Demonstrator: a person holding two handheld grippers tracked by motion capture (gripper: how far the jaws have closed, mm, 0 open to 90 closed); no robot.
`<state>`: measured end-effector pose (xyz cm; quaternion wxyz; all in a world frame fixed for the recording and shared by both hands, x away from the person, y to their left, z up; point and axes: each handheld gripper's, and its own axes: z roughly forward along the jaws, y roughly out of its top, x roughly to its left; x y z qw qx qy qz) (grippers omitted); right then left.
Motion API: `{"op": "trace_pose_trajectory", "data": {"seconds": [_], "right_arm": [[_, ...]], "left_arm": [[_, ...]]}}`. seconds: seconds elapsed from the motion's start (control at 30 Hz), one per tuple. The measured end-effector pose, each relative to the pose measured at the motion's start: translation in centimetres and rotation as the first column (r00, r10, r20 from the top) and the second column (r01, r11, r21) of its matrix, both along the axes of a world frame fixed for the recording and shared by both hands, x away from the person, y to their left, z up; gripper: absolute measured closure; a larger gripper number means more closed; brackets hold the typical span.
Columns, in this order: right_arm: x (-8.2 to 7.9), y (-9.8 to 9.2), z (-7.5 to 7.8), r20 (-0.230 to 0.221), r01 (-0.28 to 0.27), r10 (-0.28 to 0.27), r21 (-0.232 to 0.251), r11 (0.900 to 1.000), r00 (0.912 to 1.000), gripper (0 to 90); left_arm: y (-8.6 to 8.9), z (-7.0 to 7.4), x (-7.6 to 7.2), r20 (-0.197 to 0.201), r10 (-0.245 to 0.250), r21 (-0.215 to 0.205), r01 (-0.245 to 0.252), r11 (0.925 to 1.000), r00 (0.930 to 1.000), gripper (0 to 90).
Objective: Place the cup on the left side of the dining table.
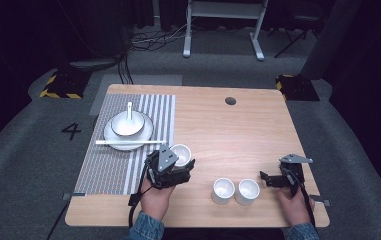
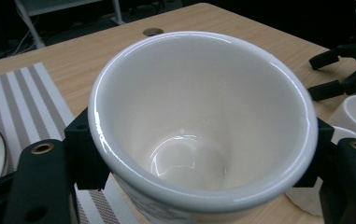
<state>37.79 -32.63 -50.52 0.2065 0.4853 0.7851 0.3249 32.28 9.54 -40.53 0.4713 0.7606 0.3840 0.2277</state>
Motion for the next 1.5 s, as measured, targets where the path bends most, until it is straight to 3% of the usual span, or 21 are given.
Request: {"op": "trace_pose_trajectory", "data": {"seconds": [0.13,0.23,0.43,0.67,0.87,0.93,1.0,1.03,1.23,1.3,1.4,1.5], "right_arm": [[0.0,0.0,0.0,0.0,0.0,0.0,0.0,1.0,1.0,0.6],[0.0,0.0,0.0,0.0,0.001,-0.001,0.0,1.0,1.0,0.6],[0.0,0.0,0.0,0.0,0.001,-0.001,0.0,1.0,1.0,0.6],[0.0,0.0,0.0,0.0,0.001,-0.001,0.0,1.0,1.0,0.6],[0.0,0.0,0.0,0.0,0.001,-0.001,-0.001,1.0,1.0,0.6],[0.0,0.0,0.0,0.0,0.002,-0.002,0.0,1.0,1.0,0.6],[0.0,0.0,0.0,0.0,0.001,-0.001,-0.001,1.0,1.0,0.6],[0.0,0.0,0.0,0.0,0.001,-0.001,0.0,1.0,1.0,0.6],[0.0,0.0,0.0,-0.001,0.002,-0.002,0.0,1.0,1.0,0.6],[0.0,0.0,0.0,0.0,0.002,-0.002,0.0,1.0,1.0,0.6],[0.0,0.0,0.0,-0.001,0.002,-0.002,0.0,1.0,1.0,0.6],[0.0,0.0,0.0,0.0,0.001,-0.001,0.0,1.0,1.0,0.6]], "left_arm": [[0.5,-0.1,0.5,0.006,0.021,0.0,-0.021,0.9998,0.9998,26.3],[1.4,-0.3,0.9,0.012,0.052,0.028,-0.053,0.9982,0.9986,26.4],[3.3,-0.4,1.5,0.003,0.109,0.02,-0.109,0.9938,0.994,26.3],[6.3,-0.6,2.1,-0.008,0.195,-0.022,-0.196,0.9805,0.9807,26.3],[7.9,-0.6,2.7,-0.016,0.237,-0.046,-0.238,0.9702,0.9713,26.4],[8.1,-0.5,2.9,-0.018,0.238,-0.059,-0.239,0.9693,0.9711,26.3],[8.4,-0.4,3.3,-0.007,0.242,-0.056,-0.242,0.9687,0.9703,26.4],[8.5,-0.3,3.6,0.002,0.256,-0.029,-0.256,0.9663,0.9667,26.4],[8.8,-0.9,4.2,-0.015,0.261,0.005,-0.261,0.9654,0.9653,26.4],[8.7,-1.7,4.4,-0.036,0.253,0.025,-0.252,0.9674,0.9669,26.4],[8.7,-2.3,4.6,-0.059,0.246,0.022,-0.245,0.9693,0.9675,26.4],[8.4,-3.4,5.1,-0.105,0.251,0.054,-0.247,0.9676,0.9622,26.3]]}}
